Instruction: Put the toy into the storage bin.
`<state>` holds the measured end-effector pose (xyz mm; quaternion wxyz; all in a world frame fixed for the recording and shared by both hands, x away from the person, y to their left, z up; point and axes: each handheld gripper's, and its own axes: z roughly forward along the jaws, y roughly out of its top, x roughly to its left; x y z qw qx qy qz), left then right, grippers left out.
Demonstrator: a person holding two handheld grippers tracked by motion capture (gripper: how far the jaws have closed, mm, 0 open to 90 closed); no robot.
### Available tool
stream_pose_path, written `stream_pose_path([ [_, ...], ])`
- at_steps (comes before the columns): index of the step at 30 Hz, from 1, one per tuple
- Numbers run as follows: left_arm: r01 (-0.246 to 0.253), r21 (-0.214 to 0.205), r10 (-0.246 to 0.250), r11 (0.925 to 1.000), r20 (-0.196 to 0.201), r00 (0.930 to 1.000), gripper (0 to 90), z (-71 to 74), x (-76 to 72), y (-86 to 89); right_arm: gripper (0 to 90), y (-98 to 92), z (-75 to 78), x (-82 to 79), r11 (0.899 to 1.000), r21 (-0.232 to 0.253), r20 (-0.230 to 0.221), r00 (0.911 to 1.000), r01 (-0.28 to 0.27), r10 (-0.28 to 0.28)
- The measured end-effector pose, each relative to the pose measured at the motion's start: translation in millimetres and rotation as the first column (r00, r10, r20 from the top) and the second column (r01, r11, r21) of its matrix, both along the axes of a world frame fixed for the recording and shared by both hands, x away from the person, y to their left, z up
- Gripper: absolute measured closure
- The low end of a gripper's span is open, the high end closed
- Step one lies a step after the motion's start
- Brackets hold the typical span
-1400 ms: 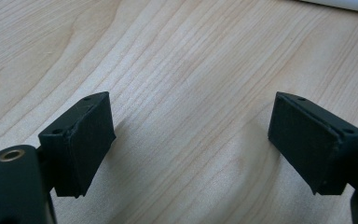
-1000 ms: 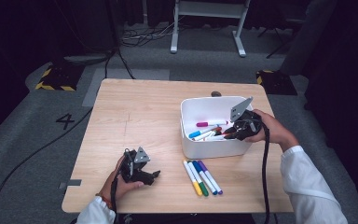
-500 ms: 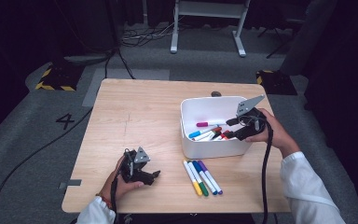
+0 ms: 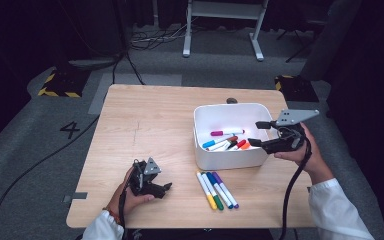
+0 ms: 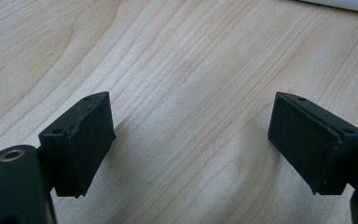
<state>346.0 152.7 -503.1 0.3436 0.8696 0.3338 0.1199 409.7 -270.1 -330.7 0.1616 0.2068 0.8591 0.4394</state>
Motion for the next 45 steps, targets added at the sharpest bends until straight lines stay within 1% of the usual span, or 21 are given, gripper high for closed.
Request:
stream_pose_path([
  [1, 0.0, 0.0, 0.0, 1.0, 0.0, 1.0, 14.5, 0.0, 0.0, 0.0, 32.3, -0.8, 0.0, -5.0, 1.0, -0.003, 0.021, 0.9995, 0.024, -0.024],
  [2, 0.0, 0.0, 0.0, 1.0, 0.0, 1.0, 14.5, 0.0, 0.0, 0.0, 32.3, -1.4, -1.0, -10.1, 0.999, -0.001, 0.032, 0.9988, 0.036, -0.036],
  [3, 0.0, 0.0, 0.0, 1.0, 0.0, 1.0, 14.5, 0.0, 0.0, 0.0, 32.3, -1.8, -2.9, -15.1, 0.999, 0.008, 0.034, 0.9988, 0.036, -0.036],
  [4, 0.001, 0.0, -0.001, 1.0, 0.0, 1.0, 14.5, 0.0, 0.0, 0.0, 32.3, -1.8, -5.1, -20.0, 0.999, 0.009, 0.045, 0.998, 0.043, -0.044],
  [5, 0.0, 0.0, 0.0, 1.0, 0.001, 1.0, 14.5, 0.0, 0.0, 0.0, 32.3, -1.5, -7.5, -24.6, 0.999, 0.001, 0.056, 0.9973, 0.047, -0.047],
  [7, 0.0, 0.0, 0.0, 1.0, 0.0, 1.0, 14.5, 0.0, 0.0, 0.0, 32.3, -1.5, -11.9, -33.3, 0.999, -0.006, 0.079, 0.9958, 0.049, -0.048],
  [10, 0.0, 0.003, 0.0, 1.0, 0.004, 1.0, 14.5, 0.1, 0.0, 0.2, 32.3, -2.8, -17.8, -44.9, 0.999, 0.014, 0.079, 0.9959, 0.044, -0.045],
  [12, 0.001, 0.004, -0.001, 1.0, 0.005, 1.0, 14.5, 0.1, 0.1, 0.3, 32.5, -3.0, -21.0, -54.0, 0.999, 0.02, 0.092, 0.9953, 0.031, -0.032],
  [16, -0.001, 0.003, 0.001, 1.0, 0.005, 1.0, 14.5, 0.1, 0.0, 0.2, 32.6, -0.3, -33.5, -69.7, 0.999, 0.036, 0.071, 0.9975, 0.003, -0.005],
  [20, 0.001, 0.004, -0.001, 1.0, 0.005, 1.0, 14.5, 0.1, 0.1, 0.3, 32.8, 2.9, -54.8, -79.3, 1.0, 0.024, 0.033, 0.9994, -0.011, 0.01],
  [22, 0.001, 0.004, -0.001, 1.0, 0.005, 1.0, 14.5, 0.1, 0.1, 0.3, 32.8, 4.3, -67.6, -81.0, 1.0, 0.023, 0.0, 1.0, -0.009, 0.009],
  [23, 0.001, 0.004, -0.001, 1.0, 0.005, 1.0, 14.5, 0.1, 0.1, 0.3, 32.4, 5.2, -74.0, -81.1, 1.0, 0.01, -0.016, 0.9999, -0.004, 0.004],
  [25, 0.0, 0.004, 0.0, 1.0, 0.004, 1.0, 14.5, 0.1, 0.0, 0.3, 32.5, 7.2, -86.0, -81.1, 1.0, -0.003, -0.033, 0.9995, 0.001, -0.001],
  [28, 0.002, 0.002, -0.002, 1.0, 0.001, 1.0, 14.5, 0.1, 0.1, 0.2, 32.5, 10.5, -103.2, -80.3, 1.0, -0.027, -0.075, 0.9972, -0.007, 0.005],
  [31, 0.002, -0.001, -0.002, 1.0, -0.001, 1.0, 14.4, -0.1, 0.1, 0.1, 32.6, 14.0, -117.7, -79.8, 0.999, -0.036, -0.109, 0.9939, -0.018, 0.014],
  [34, 0.003, -0.001, -0.003, 1.0, -0.001, 1.0, 14.4, -0.1, 0.2, 0.1, 33.0, 19.1, -127.7, -79.4, 0.999, -0.031, -0.136, 0.9904, -0.03, 0.026],
  [37, 0.003, -0.001, -0.003, 1.0, -0.001, 1.0, 14.4, 0.0, 0.3, 0.1, 33.6, 27.8, -134.6, -75.9, 0.999, -0.035, -0.147, 0.9887, -0.037, 0.031],
  [40, 0.003, -0.001, -0.003, 1.0, -0.001, 1.0, 14.4, 0.0, 0.3, 0.1, 35.3, 39.1, -137.5, -68.9, 0.999, -0.03, -0.153, 0.9875, -0.042, 0.037],
  [42, 0.003, -0.001, -0.003, 1.0, -0.001, 1.0, 14.4, 0.0, 0.3, 0.1, 36.4, 46.4, -140.1, -63.6, 0.999, -0.038, -0.154, 0.9876, -0.033, 0.027],
  [45, 0.006, -0.002, -0.006, 1.0, -0.002, 1.0, 14.3, -0.1, 0.6, 0.2, 39.3, 54.5, -146.5, -57.1, 0.999, -0.049, -0.172, 0.985, -0.021, 0.013],
])
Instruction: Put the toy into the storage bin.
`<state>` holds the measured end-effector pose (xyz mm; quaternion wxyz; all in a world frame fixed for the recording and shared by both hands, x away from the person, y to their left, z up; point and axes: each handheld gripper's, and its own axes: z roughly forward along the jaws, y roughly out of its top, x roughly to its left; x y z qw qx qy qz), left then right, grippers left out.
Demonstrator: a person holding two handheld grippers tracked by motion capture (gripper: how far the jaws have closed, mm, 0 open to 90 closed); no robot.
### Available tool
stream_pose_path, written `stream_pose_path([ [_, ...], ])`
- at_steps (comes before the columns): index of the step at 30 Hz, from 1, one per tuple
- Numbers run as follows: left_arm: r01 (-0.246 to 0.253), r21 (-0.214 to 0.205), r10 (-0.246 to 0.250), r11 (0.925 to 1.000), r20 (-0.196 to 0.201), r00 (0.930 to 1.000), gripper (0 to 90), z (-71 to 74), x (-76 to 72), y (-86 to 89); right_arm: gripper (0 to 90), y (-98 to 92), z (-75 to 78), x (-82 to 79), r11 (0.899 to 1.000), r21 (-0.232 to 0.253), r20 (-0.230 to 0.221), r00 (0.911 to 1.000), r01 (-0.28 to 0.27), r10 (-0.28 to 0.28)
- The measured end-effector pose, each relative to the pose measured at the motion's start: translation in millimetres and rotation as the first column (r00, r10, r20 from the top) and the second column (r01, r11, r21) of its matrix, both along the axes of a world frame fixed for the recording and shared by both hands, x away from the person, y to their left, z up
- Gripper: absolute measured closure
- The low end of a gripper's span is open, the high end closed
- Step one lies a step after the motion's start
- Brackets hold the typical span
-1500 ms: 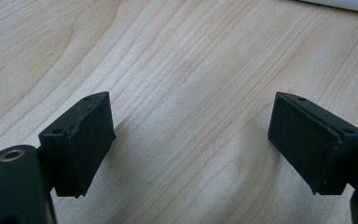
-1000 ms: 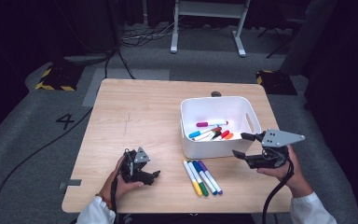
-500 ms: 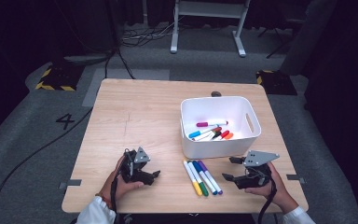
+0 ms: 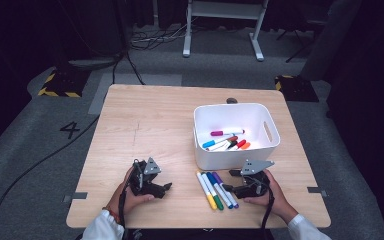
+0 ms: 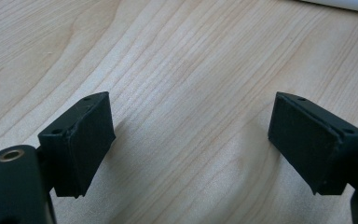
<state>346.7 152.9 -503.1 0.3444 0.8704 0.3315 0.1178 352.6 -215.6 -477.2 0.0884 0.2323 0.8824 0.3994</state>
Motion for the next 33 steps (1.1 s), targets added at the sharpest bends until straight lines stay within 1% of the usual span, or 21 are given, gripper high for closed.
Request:
stream_pose_path([
  [4, 0.0, 0.0, 0.0, 1.0, 0.0, 1.0, 14.3, 0.0, 0.0, 0.0, 41.9, 6.4, -3.2, 4.3, 1.0, -0.017, 0.003, 0.9999, -0.012, 0.012],
  [7, -0.001, 0.0, 0.001, 1.0, 0.0, 1.0, 14.3, 0.0, 0.0, 0.0, 44.6, 8.9, -5.5, 7.2, 1.0, -0.02, -0.006, 0.9999, -0.012, 0.011],
  [9, 0.0, 0.0, 0.0, 1.0, 0.001, 1.0, 14.4, 0.0, 0.0, 0.0, 45.7, 9.9, -7.2, 8.5, 1.0, -0.025, -0.009, 1.0, -0.001, 0.001],
  [12, 0.0, 0.0, 0.0, 1.0, 0.0, 1.0, 14.3, 0.0, 0.0, 0.0, 47.6, 9.0, -8.7, 10.5, 1.0, -0.029, -0.015, 0.9999, -0.004, 0.004],
  [17, 0.0, 0.0, 0.0, 1.0, 0.001, 1.0, 14.3, 0.0, 0.0, 0.0, 50.4, 7.5, -11.5, 12.9, 0.998, -0.054, -0.01, 0.9998, 0.015, -0.016],
  [21, 0.0, 0.0, 0.0, 1.0, 0.0, 1.0, 14.3, 0.0, 0.0, 0.0, 53.1, 4.3, -14.0, 15.7, 0.998, -0.063, -0.014, 0.9995, 0.027, -0.028],
  [25, 0.0, 0.0, 0.0, 1.0, 0.001, 1.0, 14.3, 0.0, 0.0, 0.0, 54.9, 1.4, -16.8, 18.7, 0.997, -0.065, -0.014, 0.9992, 0.036, -0.037],
  [27, 0.0, 0.0, 0.0, 1.0, 0.001, 1.0, 14.3, 0.0, 0.0, 0.0, 55.3, 0.5, -17.4, 19.8, 0.997, -0.062, -0.007, 0.9994, 0.034, -0.035],
  [29, 0.0, 0.0, 0.0, 1.0, 0.0, 1.0, 14.3, 0.0, 0.0, 0.0, 56.2, 0.8, -17.5, 19.3, 0.997, -0.069, 0.003, 0.9995, 0.03, -0.03],
  [33, 0.0, 0.0, 0.0, 1.0, 0.001, 1.0, 14.3, 0.0, 0.0, 0.0, 60.3, 1.0, -18.4, 18.9, 0.998, -0.058, 0.007, 0.9998, 0.018, -0.018],
])
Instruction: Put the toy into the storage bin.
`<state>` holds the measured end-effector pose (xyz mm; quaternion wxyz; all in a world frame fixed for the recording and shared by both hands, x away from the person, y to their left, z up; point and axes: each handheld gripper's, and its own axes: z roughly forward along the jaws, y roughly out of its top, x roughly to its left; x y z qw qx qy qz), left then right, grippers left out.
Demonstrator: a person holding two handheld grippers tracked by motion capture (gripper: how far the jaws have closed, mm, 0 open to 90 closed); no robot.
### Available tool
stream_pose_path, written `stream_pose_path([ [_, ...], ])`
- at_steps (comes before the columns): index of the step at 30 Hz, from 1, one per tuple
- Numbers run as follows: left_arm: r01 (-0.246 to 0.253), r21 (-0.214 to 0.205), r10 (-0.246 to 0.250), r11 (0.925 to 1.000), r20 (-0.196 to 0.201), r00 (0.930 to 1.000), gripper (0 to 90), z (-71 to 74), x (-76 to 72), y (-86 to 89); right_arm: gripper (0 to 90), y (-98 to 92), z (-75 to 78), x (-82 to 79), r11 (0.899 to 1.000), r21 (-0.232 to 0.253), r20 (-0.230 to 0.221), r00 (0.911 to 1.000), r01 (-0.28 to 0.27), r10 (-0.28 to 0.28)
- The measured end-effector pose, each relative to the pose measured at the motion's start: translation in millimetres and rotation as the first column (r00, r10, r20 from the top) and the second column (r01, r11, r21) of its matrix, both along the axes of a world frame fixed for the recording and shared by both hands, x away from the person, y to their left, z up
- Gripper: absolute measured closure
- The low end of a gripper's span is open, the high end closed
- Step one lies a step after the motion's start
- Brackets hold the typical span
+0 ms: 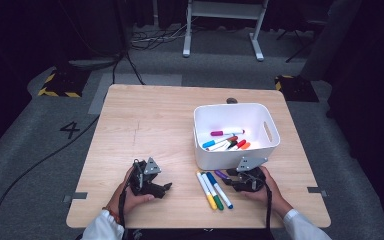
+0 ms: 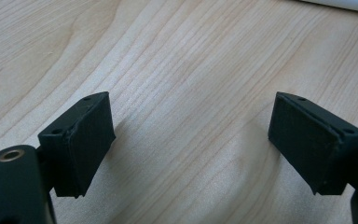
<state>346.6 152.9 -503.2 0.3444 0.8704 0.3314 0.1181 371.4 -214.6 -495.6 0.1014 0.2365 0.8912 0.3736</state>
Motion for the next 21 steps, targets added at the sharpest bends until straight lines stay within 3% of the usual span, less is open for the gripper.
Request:
stream_pose_path([
  [6, 0.0, 0.0, 0.0, 1.0, 0.0, 1.0, 14.3, 0.0, 0.0, 0.0, 74.0, -1.7, -1.2, 0.5, 0.999, 0.014, 0.016, 0.9994, -0.032, 0.032],
  [13, 0.0, 0.0, 0.0, 1.0, 0.0, 1.0, 14.3, 0.0, 0.0, 0.0, 74.7, -8.1, 0.4, -0.3, 0.998, 0.025, -0.003, 0.9987, -0.052, 0.052],
  [21, 0.001, 0.0, -0.001, 1.0, 0.001, 1.0, 14.4, 0.0, 0.0, 0.0, 74.8, -31.5, 25.3, -12.0, 0.989, 0.133, 0.043, 0.9971, -0.068, 0.063],
])
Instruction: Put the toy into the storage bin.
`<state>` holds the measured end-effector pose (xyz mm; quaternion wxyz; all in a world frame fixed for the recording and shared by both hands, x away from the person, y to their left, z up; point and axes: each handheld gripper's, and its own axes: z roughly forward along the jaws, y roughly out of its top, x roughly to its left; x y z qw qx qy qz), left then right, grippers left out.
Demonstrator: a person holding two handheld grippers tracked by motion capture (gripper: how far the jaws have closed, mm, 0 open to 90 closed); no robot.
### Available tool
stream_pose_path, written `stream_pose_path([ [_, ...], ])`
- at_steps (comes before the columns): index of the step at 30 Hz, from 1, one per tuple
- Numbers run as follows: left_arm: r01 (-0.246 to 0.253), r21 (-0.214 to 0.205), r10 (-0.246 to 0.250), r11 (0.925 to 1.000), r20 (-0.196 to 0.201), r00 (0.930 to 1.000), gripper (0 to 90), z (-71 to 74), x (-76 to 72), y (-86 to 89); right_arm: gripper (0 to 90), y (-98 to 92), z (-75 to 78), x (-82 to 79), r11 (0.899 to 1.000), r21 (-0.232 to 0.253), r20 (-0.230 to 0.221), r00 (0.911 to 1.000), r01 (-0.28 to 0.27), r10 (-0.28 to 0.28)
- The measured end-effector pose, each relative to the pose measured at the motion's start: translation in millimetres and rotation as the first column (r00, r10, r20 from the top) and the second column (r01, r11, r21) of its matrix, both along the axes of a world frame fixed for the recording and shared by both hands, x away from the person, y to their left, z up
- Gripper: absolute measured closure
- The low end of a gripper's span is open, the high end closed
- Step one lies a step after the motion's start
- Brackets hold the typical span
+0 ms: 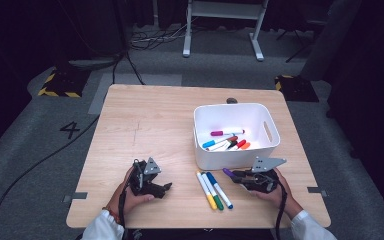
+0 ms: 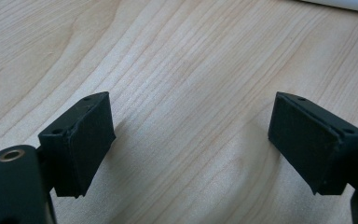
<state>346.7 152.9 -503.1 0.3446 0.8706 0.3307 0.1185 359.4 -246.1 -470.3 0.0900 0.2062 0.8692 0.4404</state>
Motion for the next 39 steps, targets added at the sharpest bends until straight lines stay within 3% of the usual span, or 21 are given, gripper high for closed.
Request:
stream_pose_path([
  [8, -0.001, 0.001, 0.001, 1.0, 0.0, 1.0, 14.4, 0.0, 0.0, 0.0, 74.8, -16.6, 40.7, -20.5, 0.999, 0.04, 0.124, 0.9922, -0.016, 0.011],
  [16, 0.001, 0.001, -0.001, 1.0, 0.002, 1.0, 14.4, 0.0, 0.1, 0.1, 74.8, -35.0, 76.8, -27.3, 0.996, 0.086, 0.202, 0.9793, -0.019, 0.001],
  [20, -0.001, 0.002, 0.001, 1.0, 0.0, 1.0, 14.4, 0.1, -0.1, 0.1, 74.8, -45.2, 95.2, -24.7, 0.992, 0.125, 0.22, 0.9751, -0.003, -0.025],
  [26, -0.002, 0.0, 0.002, 1.0, -0.001, 1.0, 14.4, 0.0, -0.2, 0.0, 74.8, -55.0, 122.4, -17.1, 0.989, 0.145, 0.241, 0.9691, 0.02, -0.055],
  [30, -0.003, 0.0, 0.003, 1.0, -0.002, 1.0, 14.4, 0.0, -0.3, 0.0, 74.8, -61.8, 142.3, -10.1, 0.984, 0.173, 0.269, 0.9599, 0.033, -0.08],
  [36, -0.003, 0.0, 0.003, 1.0, -0.001, 1.0, 14.4, 0.0, -0.3, -0.1, 74.8, -61.7, 164.1, 6.7, 0.985, 0.165, 0.295, 0.95, 0.054, -0.102],
  [39, -0.003, 0.0, 0.003, 1.0, -0.001, 1.0, 14.4, 0.0, -0.2, -0.1, 74.8, -59.6, 172.4, 16.6, 0.982, 0.181, 0.296, 0.9499, 0.047, -0.1],
])
